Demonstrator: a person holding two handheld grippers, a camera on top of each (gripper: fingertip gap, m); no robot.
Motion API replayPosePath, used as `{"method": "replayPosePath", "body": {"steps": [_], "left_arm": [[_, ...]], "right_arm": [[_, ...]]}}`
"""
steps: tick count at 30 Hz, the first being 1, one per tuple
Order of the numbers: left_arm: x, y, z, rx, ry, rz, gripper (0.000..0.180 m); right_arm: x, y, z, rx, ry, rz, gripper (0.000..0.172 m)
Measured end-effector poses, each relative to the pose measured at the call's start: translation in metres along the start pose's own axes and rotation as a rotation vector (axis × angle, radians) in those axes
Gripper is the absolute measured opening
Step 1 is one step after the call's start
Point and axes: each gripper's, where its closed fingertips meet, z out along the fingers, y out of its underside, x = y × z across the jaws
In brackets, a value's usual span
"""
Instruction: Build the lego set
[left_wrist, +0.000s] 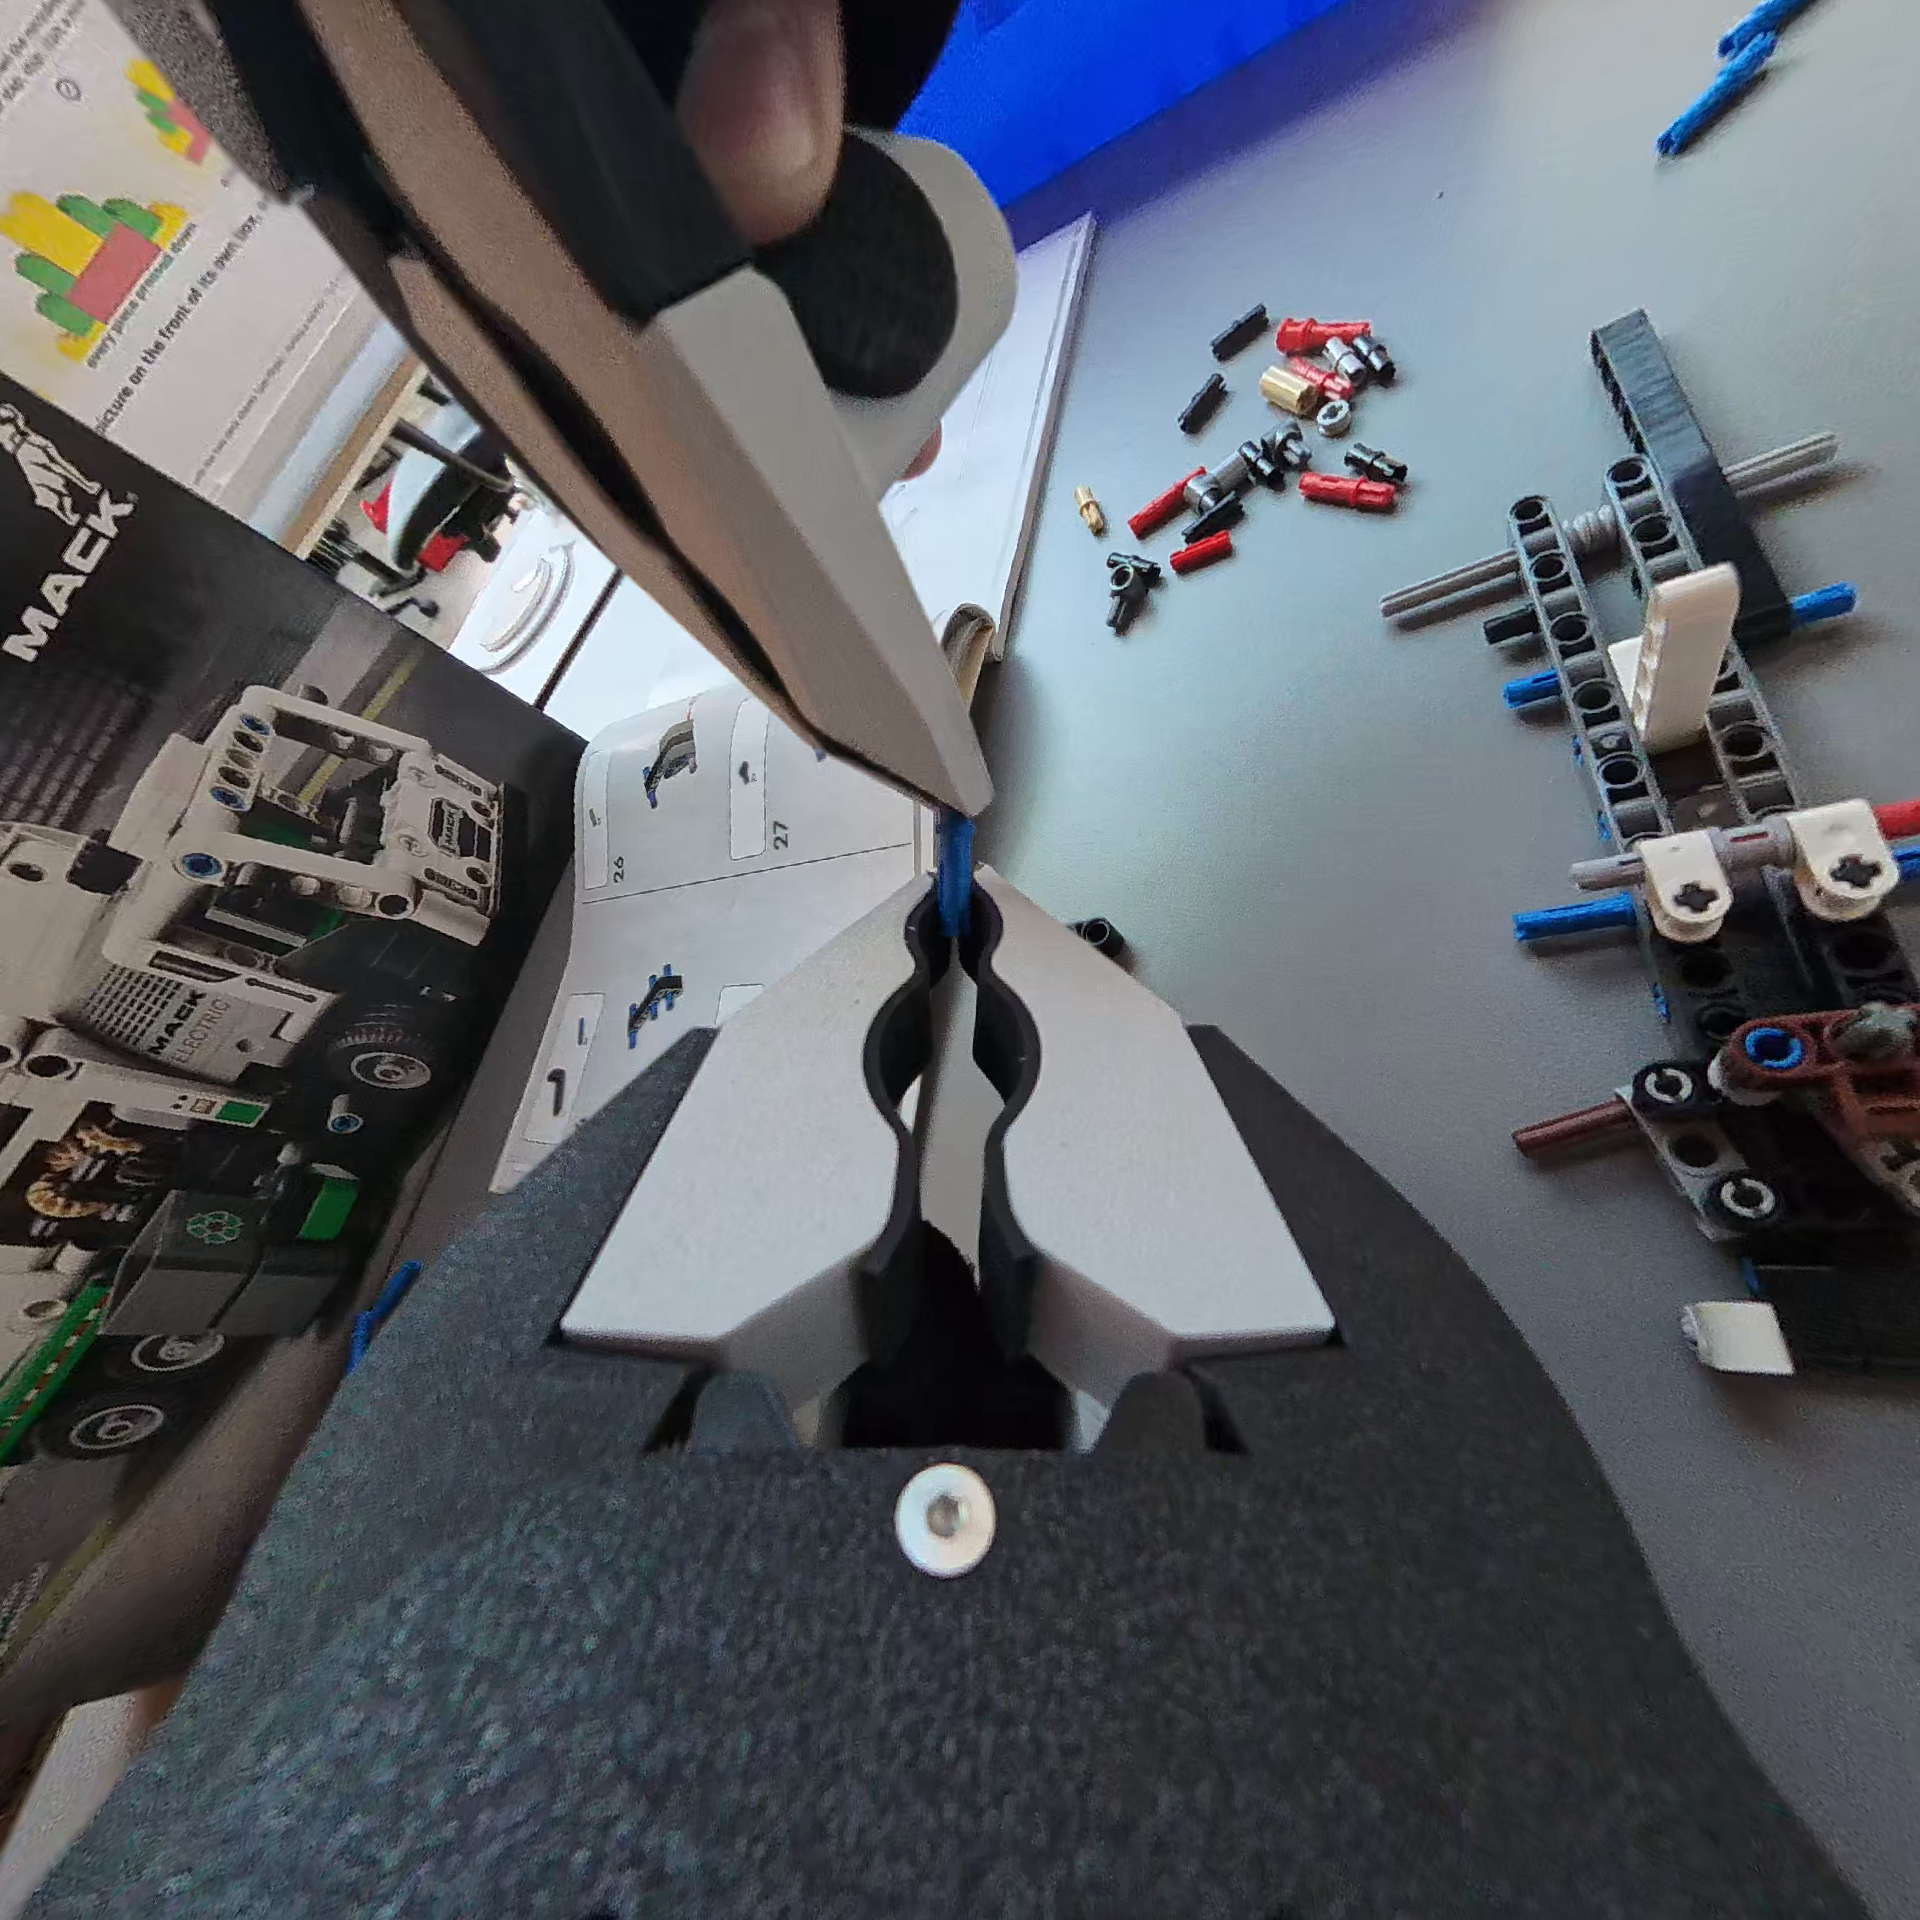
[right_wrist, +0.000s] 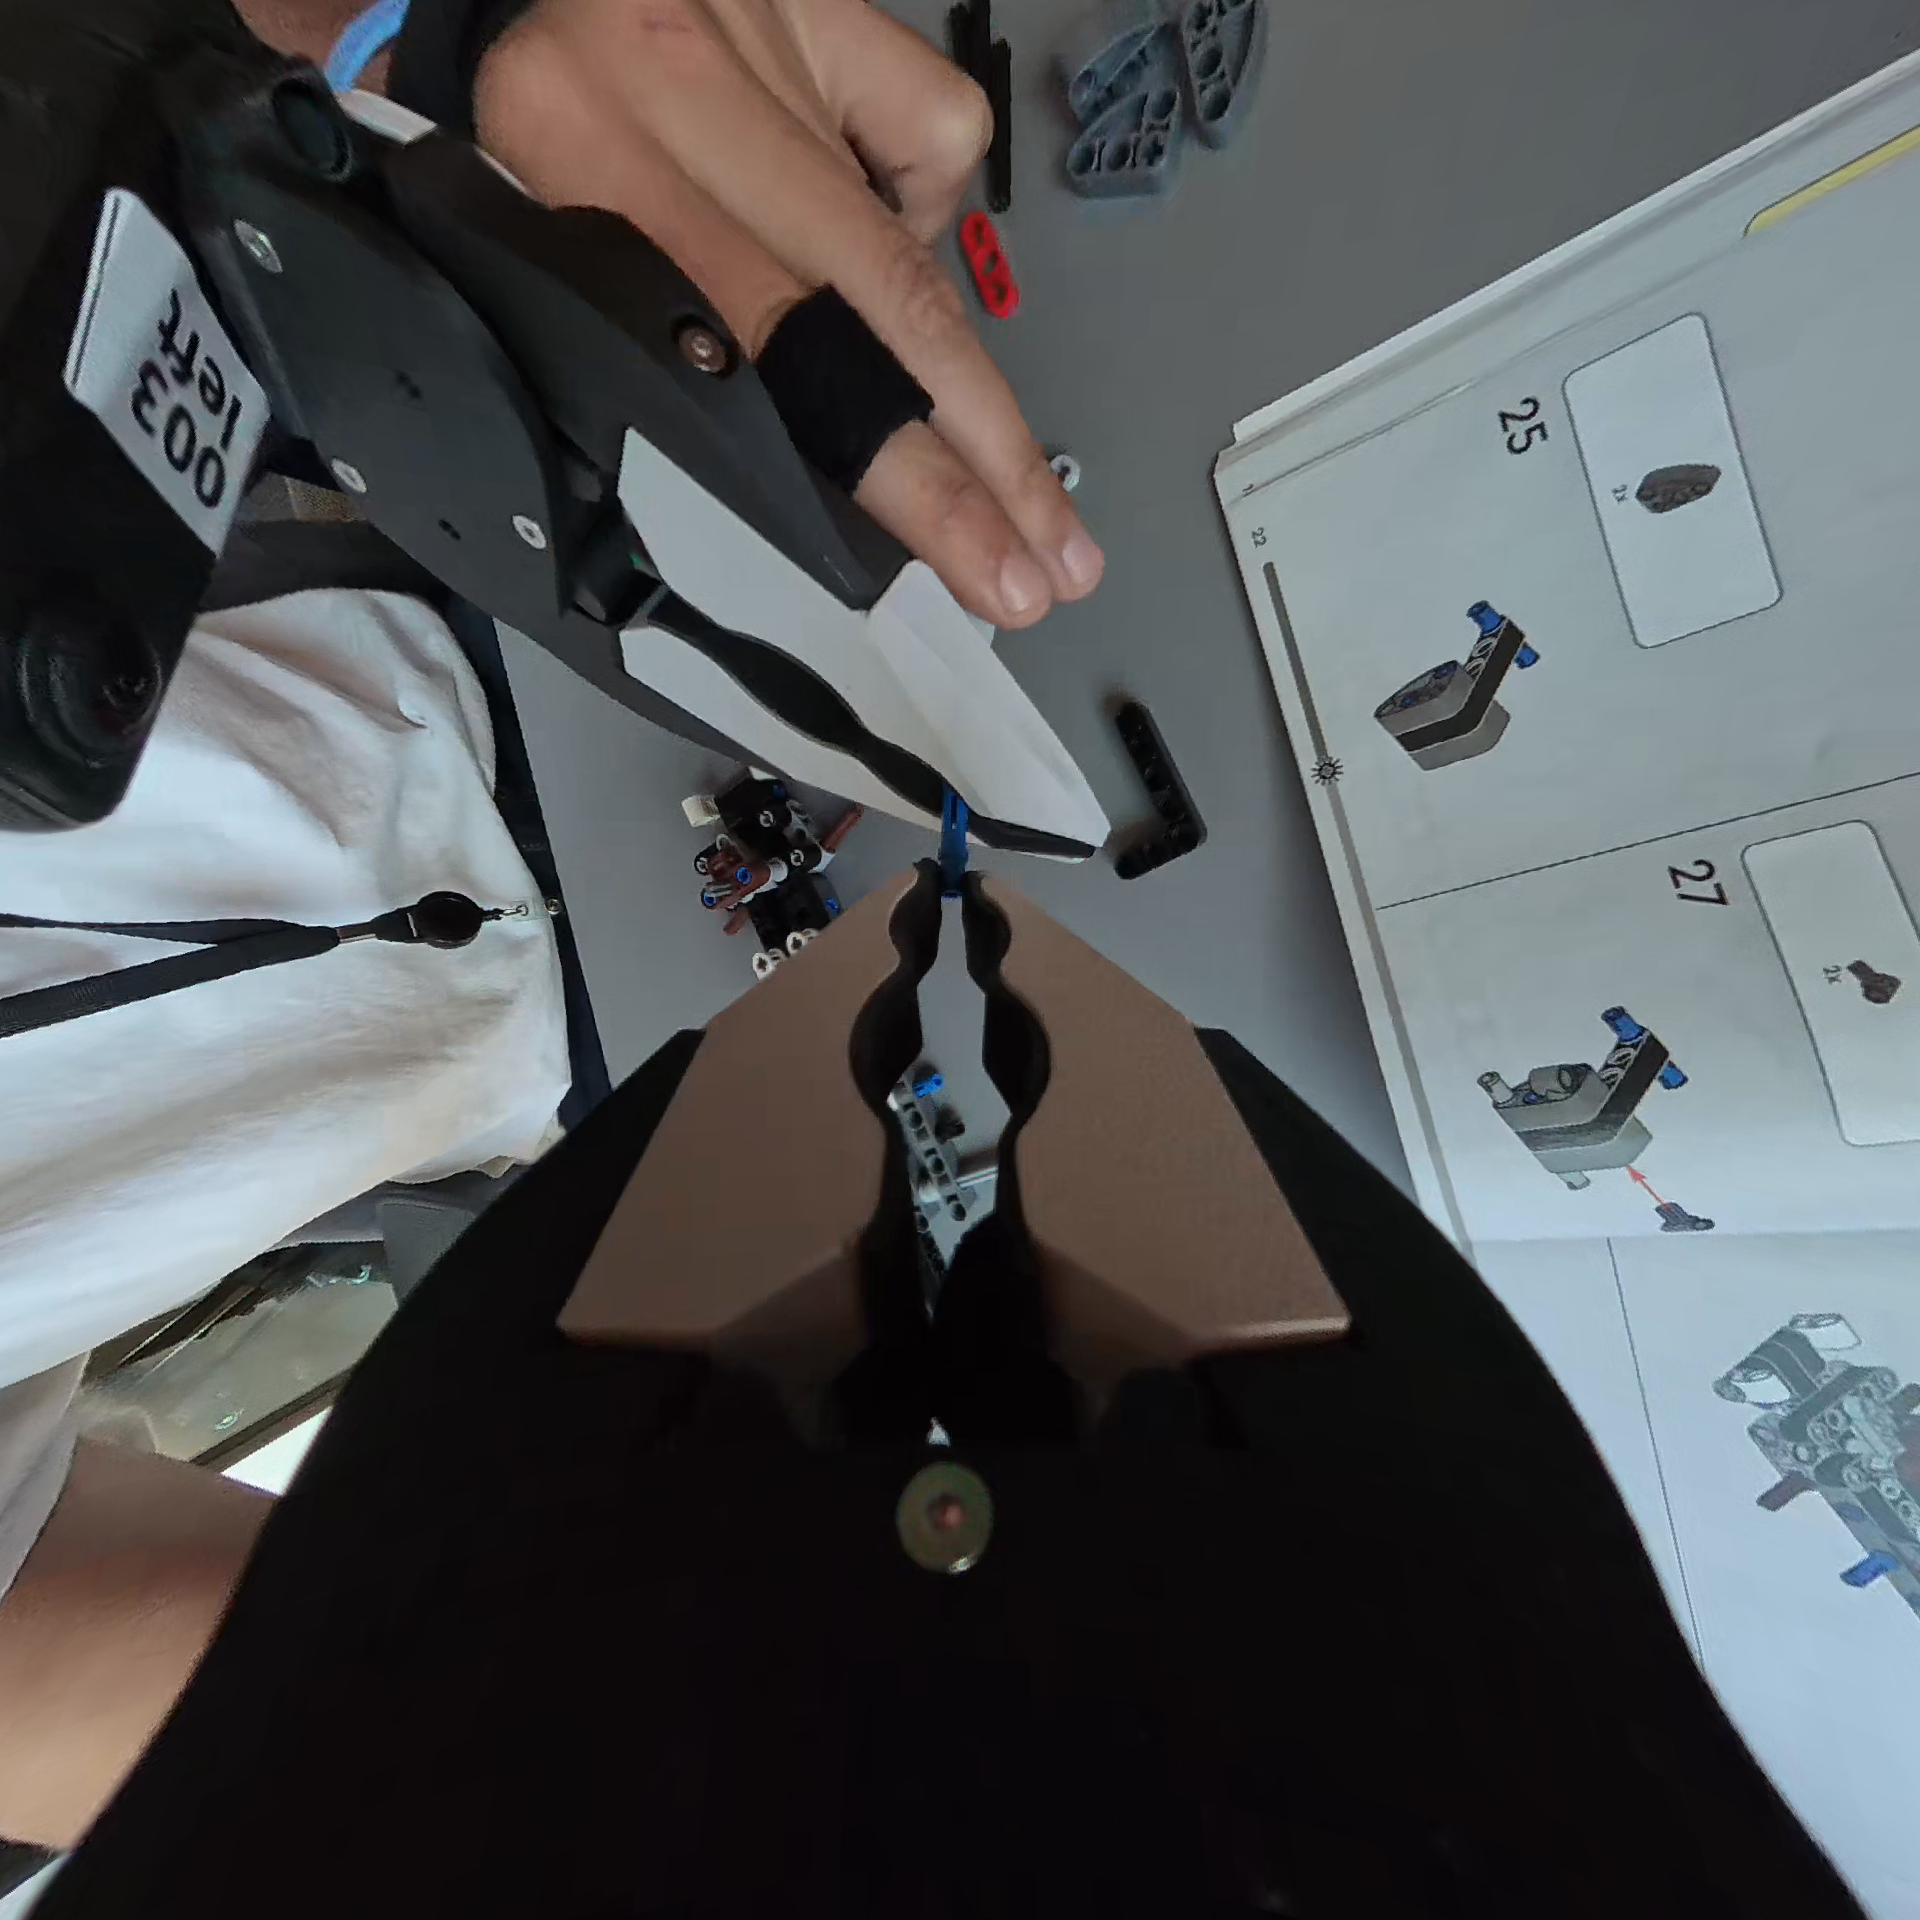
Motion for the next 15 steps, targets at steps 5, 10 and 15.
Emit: {"method": "replayPosePath", "body": {"steps": [5, 10, 15], "left_arm": [[-0.009, -0.006, -0.003, 0.067, 0.02, -0.156, 0.0], [-0.008, 0.0, 0.001, 0.01, -0.048, -0.007, 0.0], [-0.012, 0.005, 0.005, -0.034, -0.162, 0.16, 0.015]], "right_arm": [[0.001, -0.015, -0.01, 0.228, -0.005, -0.121, 0.003], [0.005, -0.005, -0.009, 0.271, 0.014, -0.136, 0.003], [0.022, 0.001, -0.006, 0.186, 0.105, -0.108, 0.003]]}}
